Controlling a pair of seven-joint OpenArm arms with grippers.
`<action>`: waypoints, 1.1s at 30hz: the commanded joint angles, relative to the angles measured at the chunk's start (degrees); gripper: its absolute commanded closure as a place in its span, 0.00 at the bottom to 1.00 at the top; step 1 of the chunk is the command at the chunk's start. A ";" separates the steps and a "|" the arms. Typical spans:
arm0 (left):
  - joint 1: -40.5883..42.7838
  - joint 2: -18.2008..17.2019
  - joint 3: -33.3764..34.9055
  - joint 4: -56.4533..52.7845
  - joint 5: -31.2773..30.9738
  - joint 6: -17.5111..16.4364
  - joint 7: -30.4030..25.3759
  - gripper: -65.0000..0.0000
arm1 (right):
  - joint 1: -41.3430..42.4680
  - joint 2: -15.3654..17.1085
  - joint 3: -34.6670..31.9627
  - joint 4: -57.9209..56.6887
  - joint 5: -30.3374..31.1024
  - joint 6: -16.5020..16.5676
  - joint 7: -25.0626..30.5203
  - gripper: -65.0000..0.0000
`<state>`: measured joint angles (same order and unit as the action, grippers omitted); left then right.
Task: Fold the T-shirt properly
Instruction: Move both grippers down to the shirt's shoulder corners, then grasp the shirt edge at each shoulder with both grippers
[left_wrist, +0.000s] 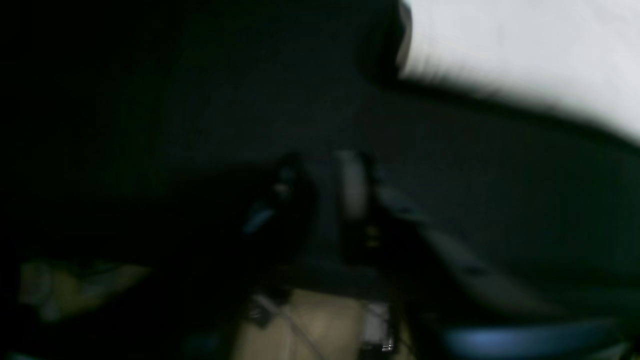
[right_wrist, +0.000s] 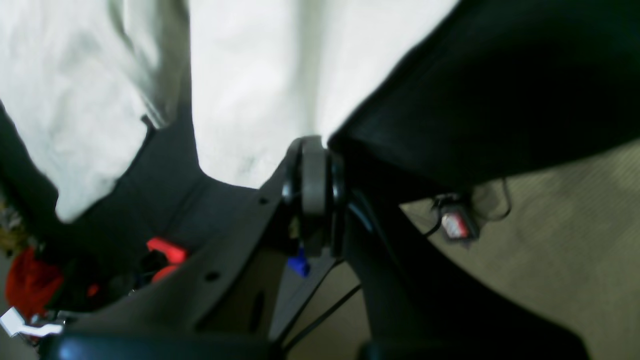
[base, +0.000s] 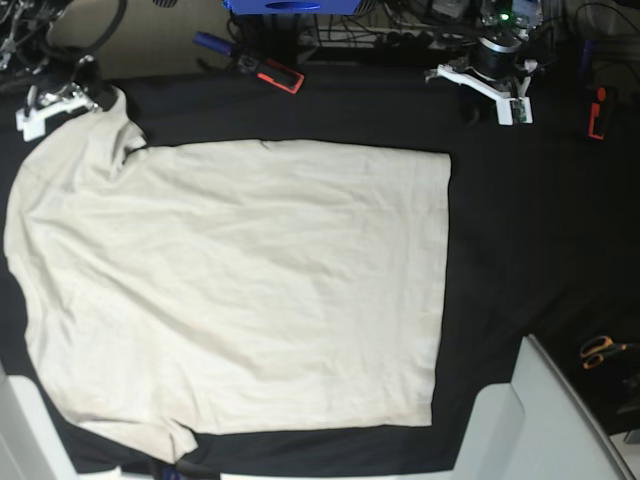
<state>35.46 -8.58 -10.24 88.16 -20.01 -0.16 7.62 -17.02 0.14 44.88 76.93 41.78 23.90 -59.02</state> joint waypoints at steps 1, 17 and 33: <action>0.45 -1.66 -0.18 0.50 -2.28 0.38 -1.16 0.64 | 0.00 0.69 0.26 0.48 0.73 0.41 -0.10 1.00; -7.90 -2.54 5.36 -8.29 -13.44 0.38 -1.07 0.57 | 0.18 0.69 0.35 0.48 0.64 0.41 0.08 1.00; -13.35 -2.37 13.19 -11.72 -13.44 0.38 -1.16 0.57 | 0.18 0.69 0.17 0.48 0.64 0.41 0.08 1.00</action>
<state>21.12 -10.94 2.72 76.36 -32.91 0.47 4.12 -16.86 0.14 44.99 76.75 41.74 24.01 -59.18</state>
